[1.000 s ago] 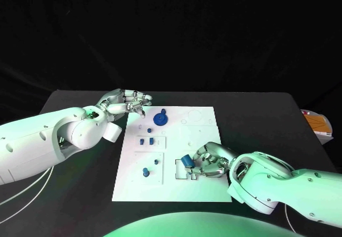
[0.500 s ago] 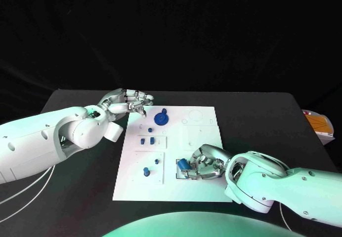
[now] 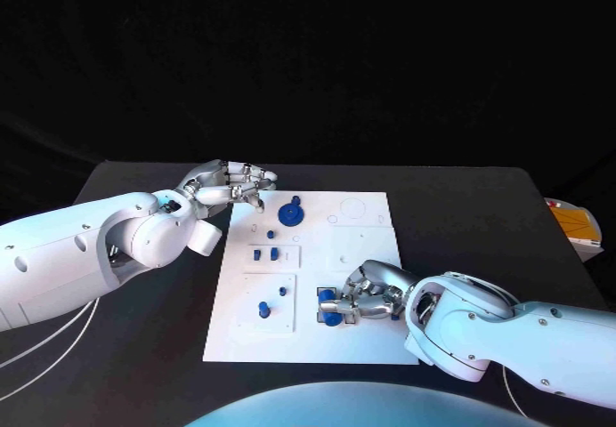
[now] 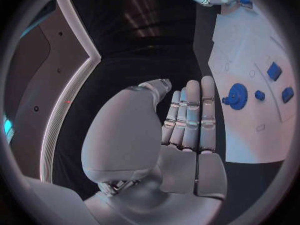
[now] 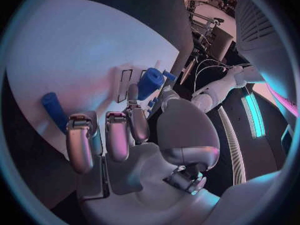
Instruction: Assemble the parts on the task board
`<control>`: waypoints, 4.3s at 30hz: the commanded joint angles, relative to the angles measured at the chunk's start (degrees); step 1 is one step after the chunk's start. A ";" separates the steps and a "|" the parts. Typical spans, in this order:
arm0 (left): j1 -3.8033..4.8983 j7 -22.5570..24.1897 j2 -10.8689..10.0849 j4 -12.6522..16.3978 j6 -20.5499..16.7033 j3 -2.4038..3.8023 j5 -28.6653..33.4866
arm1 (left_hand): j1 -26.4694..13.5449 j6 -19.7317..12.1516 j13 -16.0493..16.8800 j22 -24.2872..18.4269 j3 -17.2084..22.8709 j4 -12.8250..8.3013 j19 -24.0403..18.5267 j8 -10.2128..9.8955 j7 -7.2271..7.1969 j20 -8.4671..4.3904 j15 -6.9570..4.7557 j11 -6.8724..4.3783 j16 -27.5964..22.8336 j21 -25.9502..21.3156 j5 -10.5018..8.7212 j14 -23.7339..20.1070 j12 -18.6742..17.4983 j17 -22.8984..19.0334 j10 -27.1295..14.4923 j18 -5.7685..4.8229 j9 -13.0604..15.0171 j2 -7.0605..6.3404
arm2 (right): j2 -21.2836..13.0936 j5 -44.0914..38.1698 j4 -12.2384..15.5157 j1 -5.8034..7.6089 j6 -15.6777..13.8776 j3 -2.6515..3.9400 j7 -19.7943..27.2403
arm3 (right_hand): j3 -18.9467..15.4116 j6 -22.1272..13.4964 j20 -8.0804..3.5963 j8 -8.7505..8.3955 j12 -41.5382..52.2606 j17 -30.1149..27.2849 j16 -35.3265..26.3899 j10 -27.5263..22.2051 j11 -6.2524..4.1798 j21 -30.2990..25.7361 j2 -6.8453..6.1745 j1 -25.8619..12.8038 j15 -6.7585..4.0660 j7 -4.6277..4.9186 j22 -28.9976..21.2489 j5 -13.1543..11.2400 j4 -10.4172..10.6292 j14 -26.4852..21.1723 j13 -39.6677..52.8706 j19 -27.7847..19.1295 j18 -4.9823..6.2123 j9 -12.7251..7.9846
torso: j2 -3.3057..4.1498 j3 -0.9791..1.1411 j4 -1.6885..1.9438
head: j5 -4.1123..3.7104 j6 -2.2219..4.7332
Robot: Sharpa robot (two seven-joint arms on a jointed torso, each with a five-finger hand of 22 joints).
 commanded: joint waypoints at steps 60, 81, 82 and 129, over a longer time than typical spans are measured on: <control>0.01 -0.09 -0.30 0.17 1.00 0.02 -0.34 | 0.34 -0.48 -0.12 0.21 0.14 -0.27 0.46 -0.18 0.35 -0.17 0.25 0.20 -0.22 0.35 0.14 -0.03 -0.15 -0.11 -0.37 0.32 0.10 0.28 | -1.53 -5.74 -0.66 0.05 2.27 -0.01 2.67 | -12.25 0.34 -0.59 1.44 2.42 8.01 0.65 1.47 -0.46 0.26 9.16 16.67 -0.70 -0.50 15.10 5.65 -0.20 4.72 5.77 6.00 -0.39 -0.62 | -0.01 0.03 -0.04 | 0.25 -0.26; -0.02 0.85 -0.46 0.33 0.56 -0.02 -0.29 | 0.01 -0.48 -0.15 0.28 0.11 -0.19 0.41 -0.17 0.36 -0.15 0.29 0.22 -0.24 0.40 0.09 -0.03 -0.12 -0.13 -0.35 0.29 0.11 0.18 | -8.67 -8.13 1.57 2.47 -2.65 0.16 5.65 | -15.49 -1.89 -0.19 -0.50 0.26 7.00 0.15 0.29 0.33 0.26 9.04 22.39 -0.11 0.50 15.10 6.08 -0.46 4.48 4.51 6.00 -0.39 -1.96 | -0.21 -0.06 -0.15 | -0.58 -0.33; -0.04 1.01 -0.46 0.37 0.52 -0.03 -0.26 | -0.04 -0.49 -0.16 0.28 0.09 -0.16 0.40 -0.17 0.36 -0.14 0.30 0.23 -0.24 0.40 0.08 -0.03 -0.12 -0.13 -0.35 0.29 0.12 0.17 | -9.46 -8.69 1.68 2.63 -2.73 0.16 5.68 | -15.76 -2.16 -0.09 -0.88 0.13 7.03 0.15 0.21 0.46 0.26 9.09 22.86 0.01 0.67 15.10 6.09 -0.48 4.48 4.44 6.00 -0.39 -2.18 | -0.27 -0.07 -0.20 | -0.68 -0.41; -1.75 1.56 -0.09 0.38 0.43 -0.09 0.18 | -0.29 -0.47 -0.17 0.29 0.08 -0.06 0.33 -0.14 0.33 -0.11 0.30 0.20 -0.23 0.36 0.08 -0.01 -0.07 -0.14 -0.33 0.29 0.14 0.19 | -10.71 -20.29 -0.71 -3.32 -0.85 -0.58 -0.14 | -17.52 -0.60 0.17 -4.18 -0.65 6.76 -0.09 -0.10 0.51 0.26 13.23 30.49 0.11 0.69 15.10 5.30 -0.77 4.41 4.04 6.00 -0.39 -4.55 | -1.45 0.09 -0.69 | -0.89 -1.84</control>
